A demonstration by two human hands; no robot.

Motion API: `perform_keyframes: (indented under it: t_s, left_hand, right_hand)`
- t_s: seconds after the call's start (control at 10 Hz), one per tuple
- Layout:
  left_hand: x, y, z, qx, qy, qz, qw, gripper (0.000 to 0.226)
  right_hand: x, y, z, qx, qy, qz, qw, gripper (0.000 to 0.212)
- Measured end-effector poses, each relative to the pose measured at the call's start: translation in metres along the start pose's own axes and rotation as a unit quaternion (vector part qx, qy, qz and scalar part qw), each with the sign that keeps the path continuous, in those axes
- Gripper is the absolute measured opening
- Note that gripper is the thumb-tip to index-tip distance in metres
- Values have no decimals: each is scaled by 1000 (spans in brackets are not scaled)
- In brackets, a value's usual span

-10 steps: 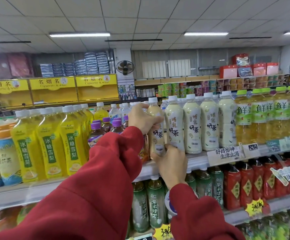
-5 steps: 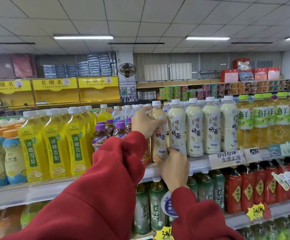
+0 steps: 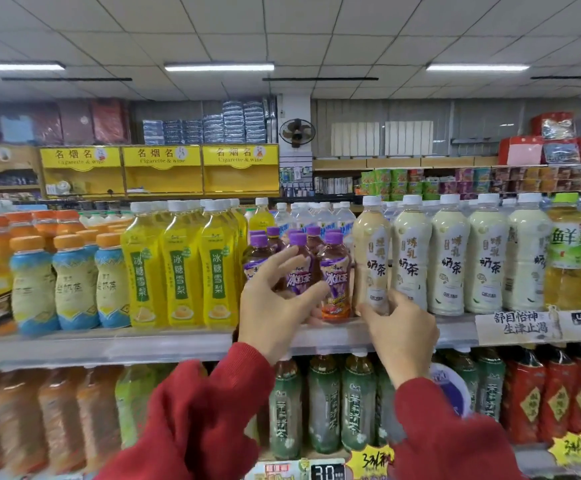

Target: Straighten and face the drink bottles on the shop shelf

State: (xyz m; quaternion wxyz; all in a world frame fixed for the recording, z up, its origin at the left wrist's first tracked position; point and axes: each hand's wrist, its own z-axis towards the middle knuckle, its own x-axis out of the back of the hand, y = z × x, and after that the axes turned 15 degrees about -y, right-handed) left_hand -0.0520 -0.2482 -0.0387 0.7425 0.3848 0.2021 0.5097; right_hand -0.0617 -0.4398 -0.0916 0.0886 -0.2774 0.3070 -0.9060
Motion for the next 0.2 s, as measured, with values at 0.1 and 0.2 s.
perform_keyframes:
  t_s: [0.1,0.2]
  left_hand:
    - [50,-12,-75,50,13,-7,999,63]
    - [95,-22,-145,126,96,20,987,65]
  right_hand:
    - [9,-5,-11,22,4,22,1000,26]
    - [22,-10,-27,3,35,28,999,37]
